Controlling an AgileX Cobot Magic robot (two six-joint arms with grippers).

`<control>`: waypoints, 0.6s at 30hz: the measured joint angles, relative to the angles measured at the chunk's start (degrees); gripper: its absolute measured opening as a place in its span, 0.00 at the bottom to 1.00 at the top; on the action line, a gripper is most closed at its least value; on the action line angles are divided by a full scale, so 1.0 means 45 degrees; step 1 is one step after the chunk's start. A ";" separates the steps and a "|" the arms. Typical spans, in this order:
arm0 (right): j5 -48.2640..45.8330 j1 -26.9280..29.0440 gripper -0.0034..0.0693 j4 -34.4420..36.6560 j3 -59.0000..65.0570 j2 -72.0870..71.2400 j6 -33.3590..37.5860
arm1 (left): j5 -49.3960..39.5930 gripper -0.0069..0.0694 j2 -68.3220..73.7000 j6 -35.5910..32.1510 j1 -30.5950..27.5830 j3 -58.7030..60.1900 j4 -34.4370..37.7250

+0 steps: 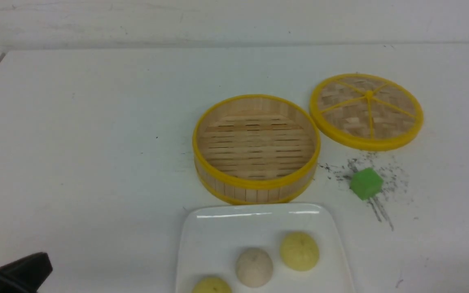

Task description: Put the steamed buns into the plate on the white tablecloth.

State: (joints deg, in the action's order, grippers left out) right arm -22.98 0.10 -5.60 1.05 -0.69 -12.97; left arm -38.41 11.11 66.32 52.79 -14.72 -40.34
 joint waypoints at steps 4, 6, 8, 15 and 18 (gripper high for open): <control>0.0000 0.0000 0.18 0.0000 0.0000 0.0000 0.0000 | -0.0120 0.15 -0.2099 -0.1294 0.0000 0.0671 0.1442; 0.0000 0.0000 0.18 0.0000 0.0000 0.0000 0.0000 | 0.0059 0.15 -0.2516 -0.2063 0.0000 0.0772 0.2290; 0.0000 0.0000 0.18 0.0000 0.0000 0.0000 0.0000 | 0.0651 0.16 -0.2627 -0.3235 -0.0021 0.0910 0.3339; 0.0000 0.0000 0.18 0.0000 0.0000 0.0000 0.0000 | 0.3112 0.16 -0.2632 -0.8659 -0.2417 0.1405 0.6363; 0.0000 0.0000 0.19 0.0000 0.0000 0.0000 0.0000 | 0.3426 0.17 -0.2632 -1.0244 -0.4333 0.1626 0.6698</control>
State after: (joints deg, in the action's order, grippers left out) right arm -22.98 0.10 -5.60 1.05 -0.69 -12.97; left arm -22.99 -0.74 20.23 33.29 -7.40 -10.20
